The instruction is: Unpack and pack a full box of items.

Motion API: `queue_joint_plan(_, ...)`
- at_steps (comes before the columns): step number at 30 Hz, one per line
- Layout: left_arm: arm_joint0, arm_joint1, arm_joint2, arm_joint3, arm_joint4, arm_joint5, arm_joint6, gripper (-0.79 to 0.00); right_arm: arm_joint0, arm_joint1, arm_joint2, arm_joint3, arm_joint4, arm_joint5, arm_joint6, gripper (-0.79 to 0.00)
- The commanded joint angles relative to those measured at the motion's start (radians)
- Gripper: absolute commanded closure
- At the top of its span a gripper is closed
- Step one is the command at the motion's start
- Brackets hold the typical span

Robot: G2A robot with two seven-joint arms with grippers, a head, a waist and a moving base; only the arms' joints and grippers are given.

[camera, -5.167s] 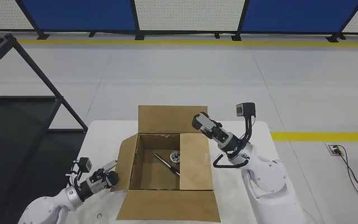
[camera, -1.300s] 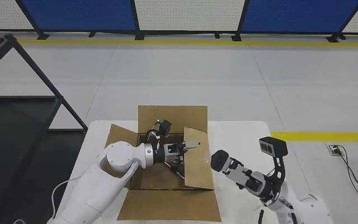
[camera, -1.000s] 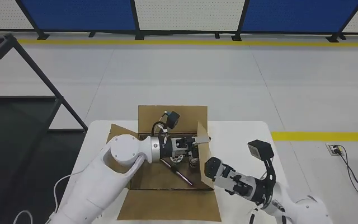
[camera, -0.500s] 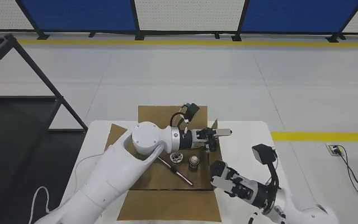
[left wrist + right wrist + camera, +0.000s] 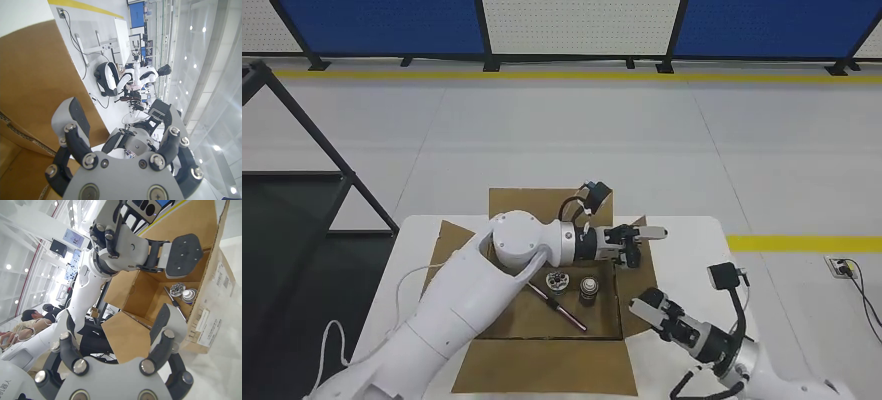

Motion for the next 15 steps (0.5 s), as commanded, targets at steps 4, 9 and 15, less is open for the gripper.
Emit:
queue_joint_plan(4, 0.031, 0.016, -0.055, -0.018, 0.012, -0.039, -0.023, -0.785, -0.019, 0.007, 0.026, 0.009, 0.000, 0.021, -0.008, -0.785)
queue_joint_plan(9, 0.112, 0.063, -0.155, -0.084, 0.046, -0.075, -0.070, -0.785, -0.022, 0.014, 0.036, 0.031, 0.000, 0.042, -0.006, -0.785)
queue_joint_plan(15, 0.318, 0.140, -0.338, -0.266, 0.083, -0.100, -0.086, -0.785, -0.012, 0.019, 0.044, 0.063, 0.021, 0.070, -0.029, -0.785)
